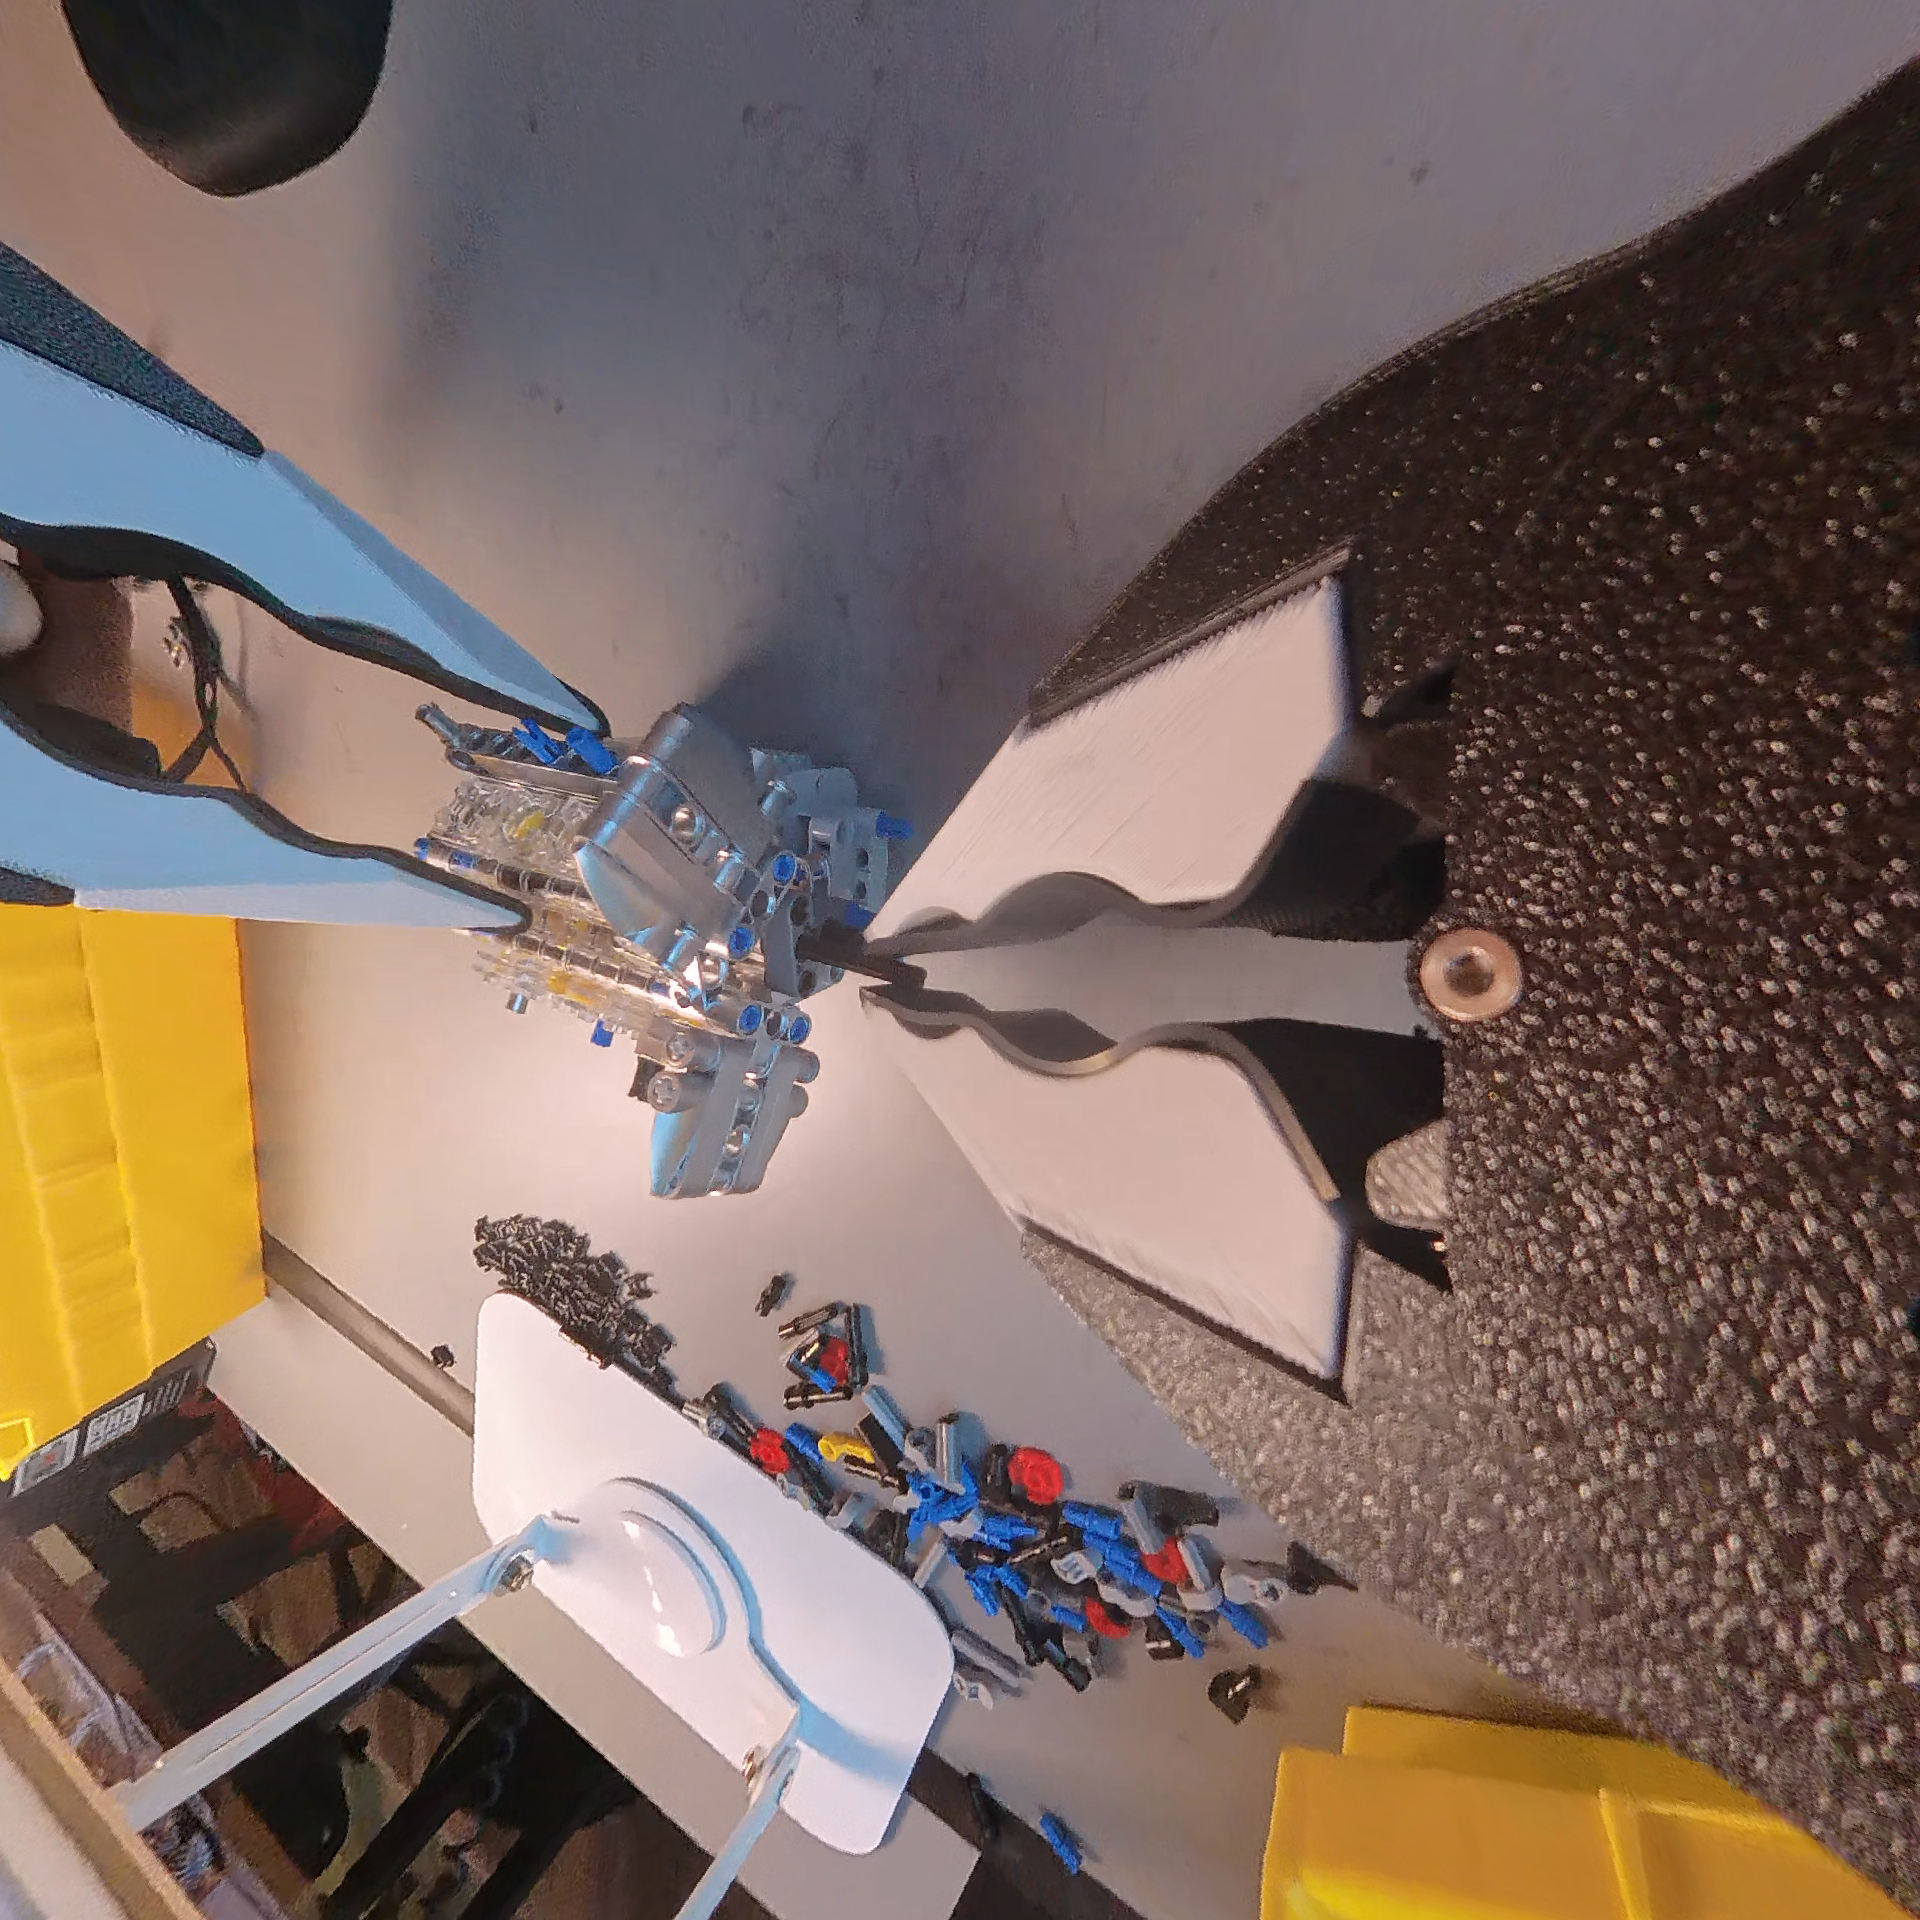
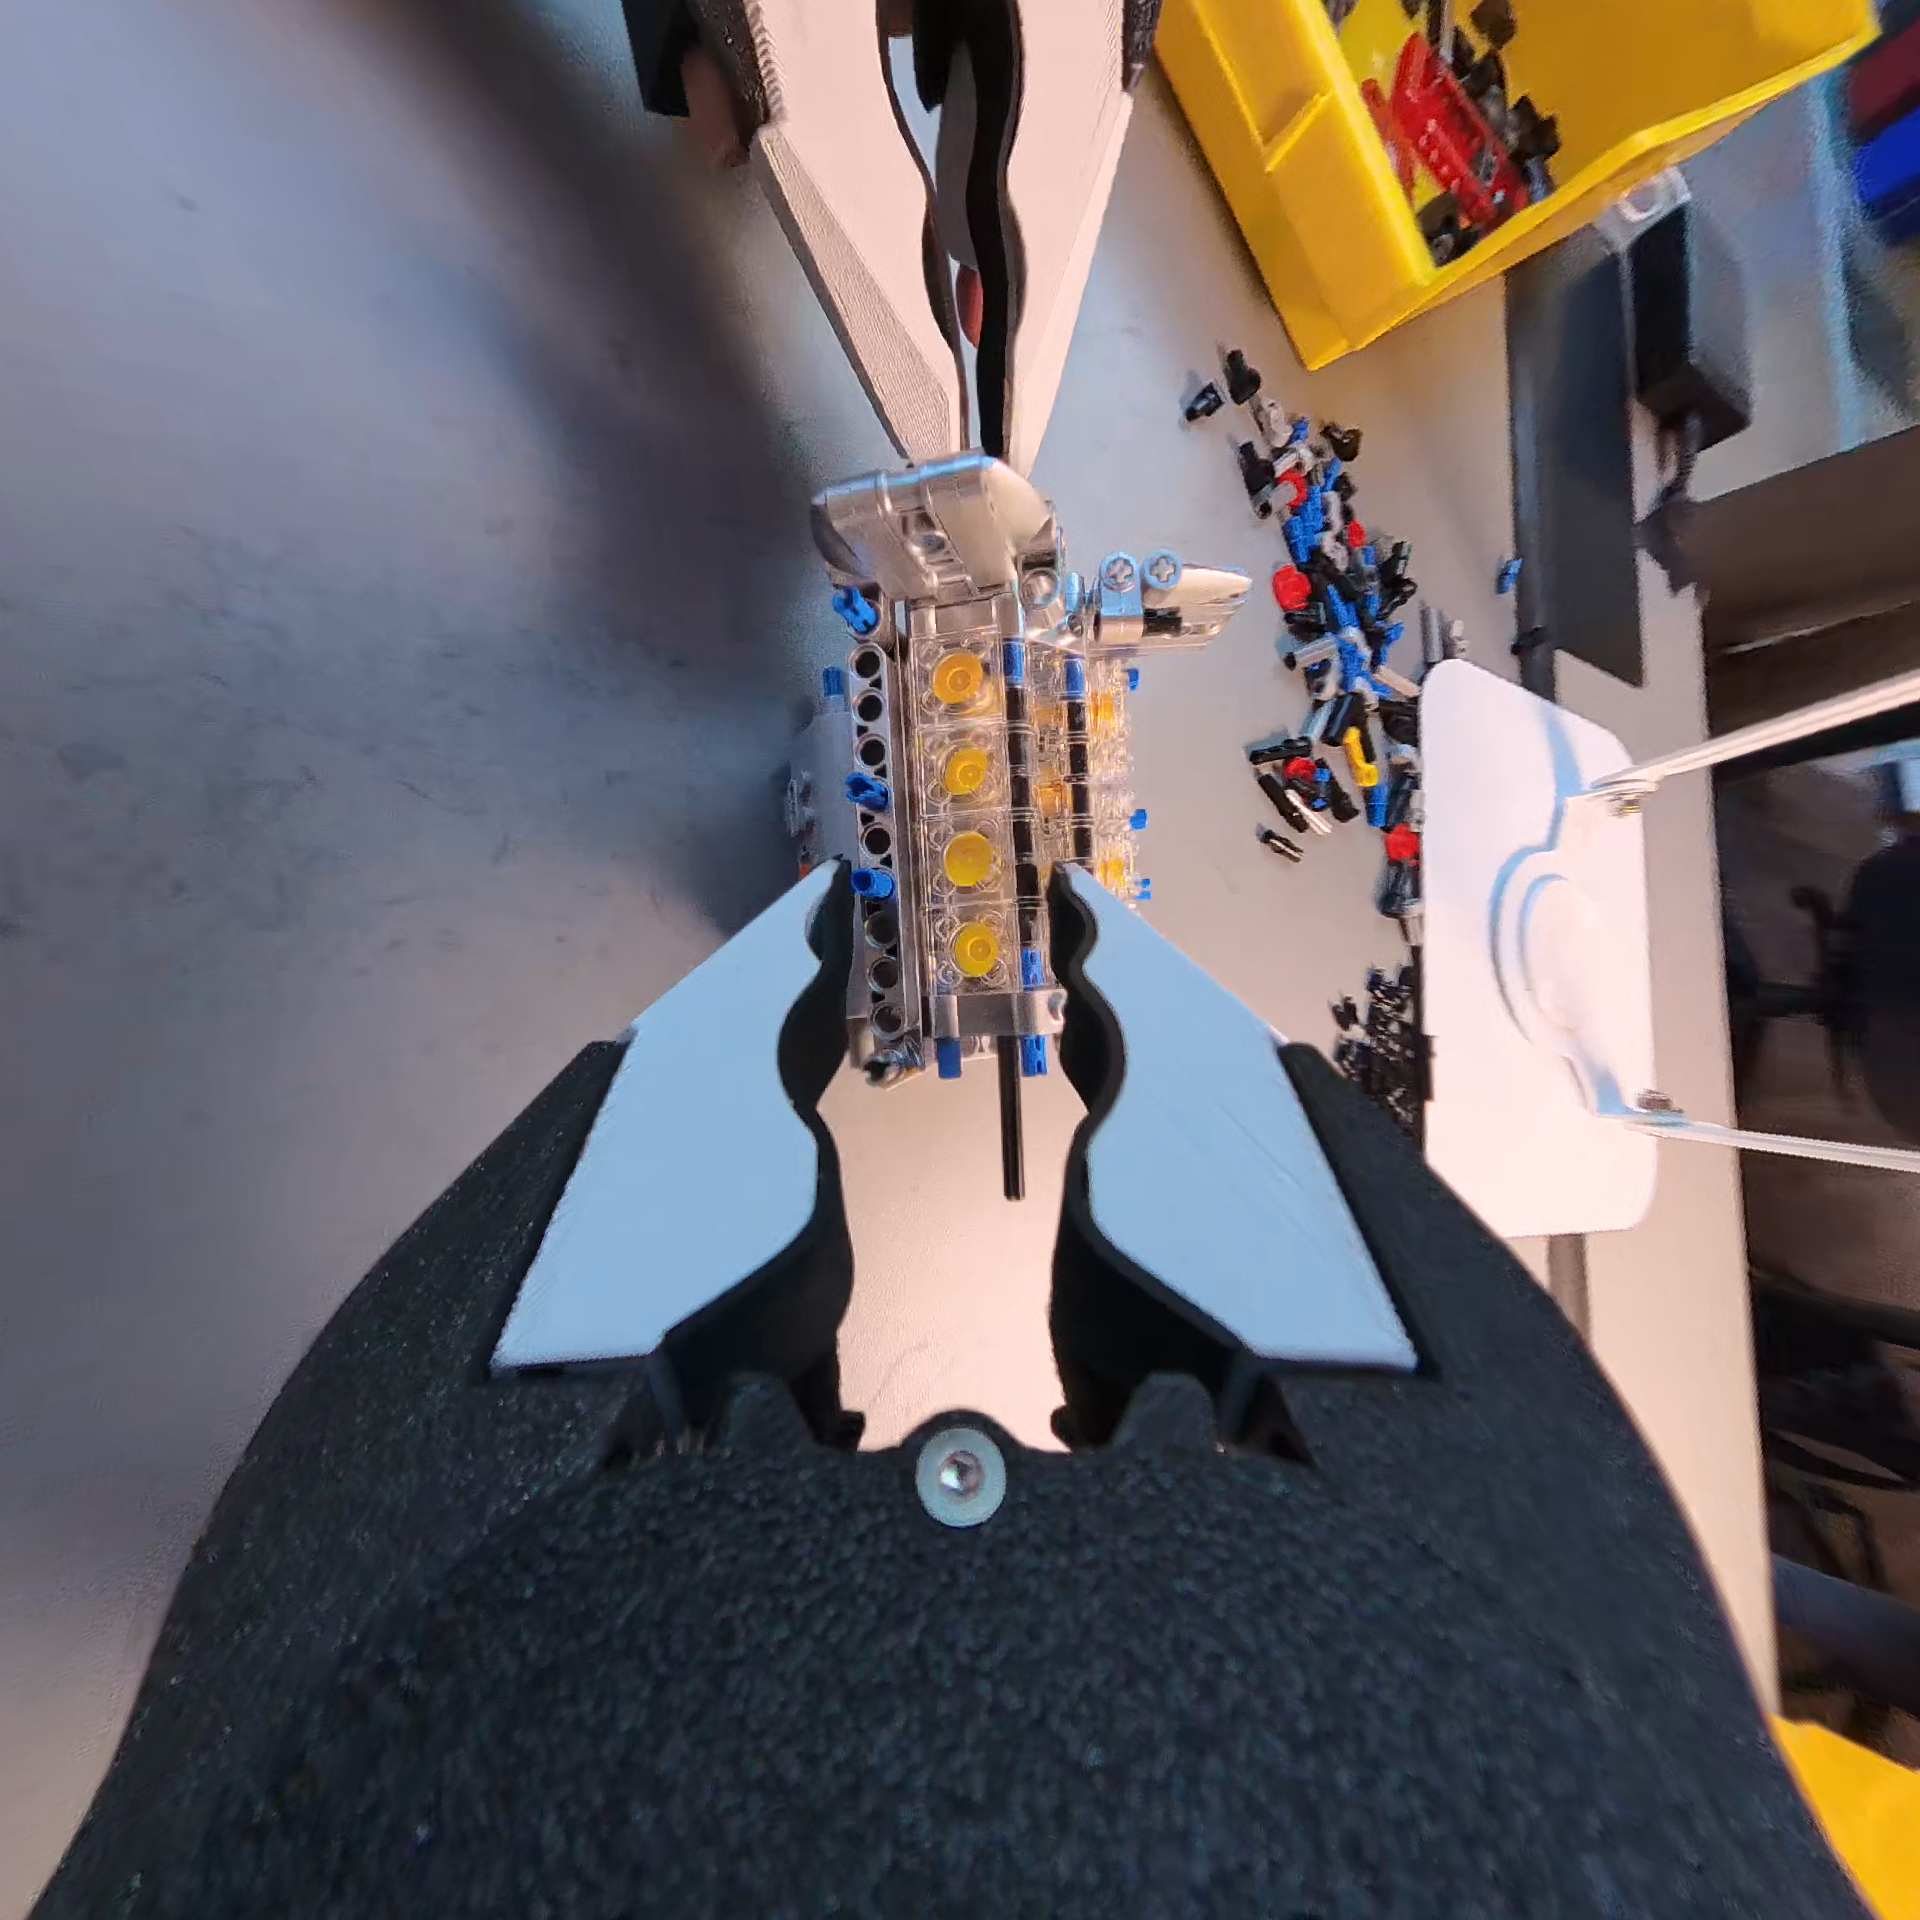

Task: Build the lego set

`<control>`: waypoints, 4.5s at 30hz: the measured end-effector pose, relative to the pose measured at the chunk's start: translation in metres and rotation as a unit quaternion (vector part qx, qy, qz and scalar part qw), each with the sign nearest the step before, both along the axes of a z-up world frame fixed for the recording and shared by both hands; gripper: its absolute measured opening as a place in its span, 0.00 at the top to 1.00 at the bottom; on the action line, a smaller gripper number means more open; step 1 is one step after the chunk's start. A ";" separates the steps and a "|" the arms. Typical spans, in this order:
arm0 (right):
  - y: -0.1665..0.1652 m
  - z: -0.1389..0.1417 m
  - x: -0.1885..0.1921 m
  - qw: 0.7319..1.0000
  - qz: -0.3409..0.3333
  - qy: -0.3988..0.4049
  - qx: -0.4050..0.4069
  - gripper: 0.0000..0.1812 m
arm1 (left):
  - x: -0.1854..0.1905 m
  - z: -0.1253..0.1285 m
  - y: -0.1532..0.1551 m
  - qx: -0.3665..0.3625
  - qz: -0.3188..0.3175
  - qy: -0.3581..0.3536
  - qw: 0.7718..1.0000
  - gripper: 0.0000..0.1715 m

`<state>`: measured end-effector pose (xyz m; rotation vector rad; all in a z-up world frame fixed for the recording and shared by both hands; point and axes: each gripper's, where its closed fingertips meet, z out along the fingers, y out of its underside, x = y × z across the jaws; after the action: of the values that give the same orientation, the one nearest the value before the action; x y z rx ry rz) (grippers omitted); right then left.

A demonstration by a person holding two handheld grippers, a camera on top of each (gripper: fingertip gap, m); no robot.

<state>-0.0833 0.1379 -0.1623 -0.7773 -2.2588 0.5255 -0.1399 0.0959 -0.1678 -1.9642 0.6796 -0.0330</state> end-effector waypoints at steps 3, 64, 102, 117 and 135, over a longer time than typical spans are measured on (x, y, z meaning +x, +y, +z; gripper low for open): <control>0.000 0.000 -0.001 0.999 -0.014 0.038 0.023 0.81 | 0.000 -0.001 0.000 0.018 -0.005 0.043 0.999 0.98; 0.100 0.100 -0.134 0.919 -0.209 0.188 -0.277 1.00 | -0.151 0.129 0.109 0.273 0.258 -0.206 0.904 0.96; 0.086 0.130 -0.133 0.885 -0.157 0.266 -0.349 0.83 | -0.135 0.115 0.116 0.246 0.247 -0.175 0.921 0.91; 0.124 0.139 -0.125 0.866 -0.226 0.356 -0.269 0.71 | -0.137 0.118 0.114 0.253 0.251 -0.173 0.918 0.91; 0.123 0.140 -0.126 0.866 -0.227 0.346 -0.280 0.68 | -0.135 0.119 0.114 0.251 0.248 -0.176 0.919 0.90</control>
<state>-0.2092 0.2607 -0.0219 -1.1349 -1.2036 1.0477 -0.2752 0.2100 -0.0488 -1.5219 -0.0641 0.0894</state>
